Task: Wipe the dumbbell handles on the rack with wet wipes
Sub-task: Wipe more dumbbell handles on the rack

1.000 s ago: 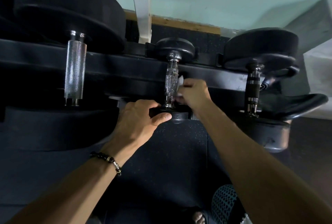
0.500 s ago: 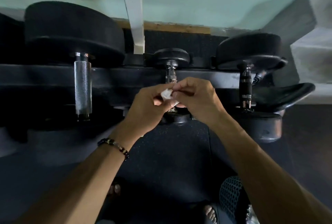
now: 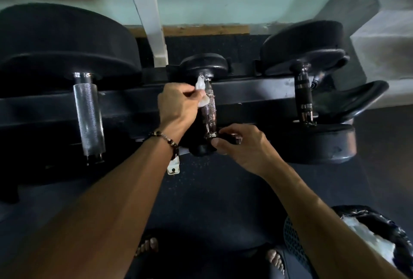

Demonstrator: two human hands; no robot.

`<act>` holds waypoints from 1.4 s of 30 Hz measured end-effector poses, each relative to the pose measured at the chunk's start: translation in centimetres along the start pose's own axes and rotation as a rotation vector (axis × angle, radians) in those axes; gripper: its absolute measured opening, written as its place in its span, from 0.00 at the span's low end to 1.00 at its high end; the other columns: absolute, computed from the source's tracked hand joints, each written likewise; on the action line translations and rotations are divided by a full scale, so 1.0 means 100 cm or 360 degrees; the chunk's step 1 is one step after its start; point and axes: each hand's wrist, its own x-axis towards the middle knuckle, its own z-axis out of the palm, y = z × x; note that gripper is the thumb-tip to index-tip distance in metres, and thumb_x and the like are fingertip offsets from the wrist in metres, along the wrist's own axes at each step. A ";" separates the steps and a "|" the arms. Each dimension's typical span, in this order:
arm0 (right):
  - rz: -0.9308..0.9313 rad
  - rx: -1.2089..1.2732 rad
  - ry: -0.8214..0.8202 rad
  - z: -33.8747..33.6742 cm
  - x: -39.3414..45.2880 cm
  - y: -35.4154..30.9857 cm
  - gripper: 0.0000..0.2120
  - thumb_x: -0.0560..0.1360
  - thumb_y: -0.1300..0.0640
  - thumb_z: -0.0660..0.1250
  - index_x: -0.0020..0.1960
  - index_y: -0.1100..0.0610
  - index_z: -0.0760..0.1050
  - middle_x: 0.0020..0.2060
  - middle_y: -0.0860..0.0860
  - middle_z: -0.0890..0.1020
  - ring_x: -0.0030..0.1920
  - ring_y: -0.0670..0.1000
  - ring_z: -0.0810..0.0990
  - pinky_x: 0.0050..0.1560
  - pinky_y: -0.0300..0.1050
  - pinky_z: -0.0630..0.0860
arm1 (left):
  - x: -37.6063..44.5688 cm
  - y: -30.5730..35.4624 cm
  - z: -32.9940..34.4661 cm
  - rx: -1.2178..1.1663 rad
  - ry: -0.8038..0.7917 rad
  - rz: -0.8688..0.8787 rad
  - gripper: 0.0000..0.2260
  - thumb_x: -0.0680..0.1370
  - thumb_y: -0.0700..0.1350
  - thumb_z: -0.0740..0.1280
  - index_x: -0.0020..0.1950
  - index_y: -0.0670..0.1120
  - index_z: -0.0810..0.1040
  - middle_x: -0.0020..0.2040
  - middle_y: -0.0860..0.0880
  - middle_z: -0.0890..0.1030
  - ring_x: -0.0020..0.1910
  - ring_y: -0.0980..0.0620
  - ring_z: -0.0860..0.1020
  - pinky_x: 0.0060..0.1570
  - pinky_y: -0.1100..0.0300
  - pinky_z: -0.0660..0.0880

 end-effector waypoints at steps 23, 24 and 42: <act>-0.0073 0.0058 -0.0052 -0.001 0.009 0.022 0.16 0.72 0.39 0.71 0.54 0.47 0.82 0.49 0.44 0.79 0.50 0.42 0.77 0.46 0.37 0.71 | 0.007 0.021 0.019 -0.0089 0.0364 -0.0026 0.11 0.75 0.51 0.72 0.38 0.45 0.83 0.32 0.53 0.81 0.32 0.56 0.79 0.38 0.69 0.73; -0.0077 0.0045 -0.0054 0.000 0.009 0.022 0.16 0.72 0.39 0.71 0.54 0.47 0.82 0.48 0.43 0.79 0.49 0.42 0.77 0.45 0.37 0.71 | 0.008 0.018 0.020 -0.0209 0.0347 -0.0160 0.10 0.75 0.52 0.73 0.39 0.46 0.84 0.33 0.53 0.82 0.33 0.58 0.80 0.39 0.69 0.76; 0.0248 0.0082 -0.0050 -0.009 0.010 0.017 0.23 0.62 0.32 0.75 0.49 0.46 0.82 0.43 0.44 0.83 0.42 0.43 0.81 0.36 0.36 0.73 | -0.037 0.000 0.015 -0.0762 -0.0391 -0.0660 0.07 0.75 0.42 0.73 0.38 0.43 0.83 0.34 0.47 0.83 0.40 0.50 0.84 0.53 0.52 0.81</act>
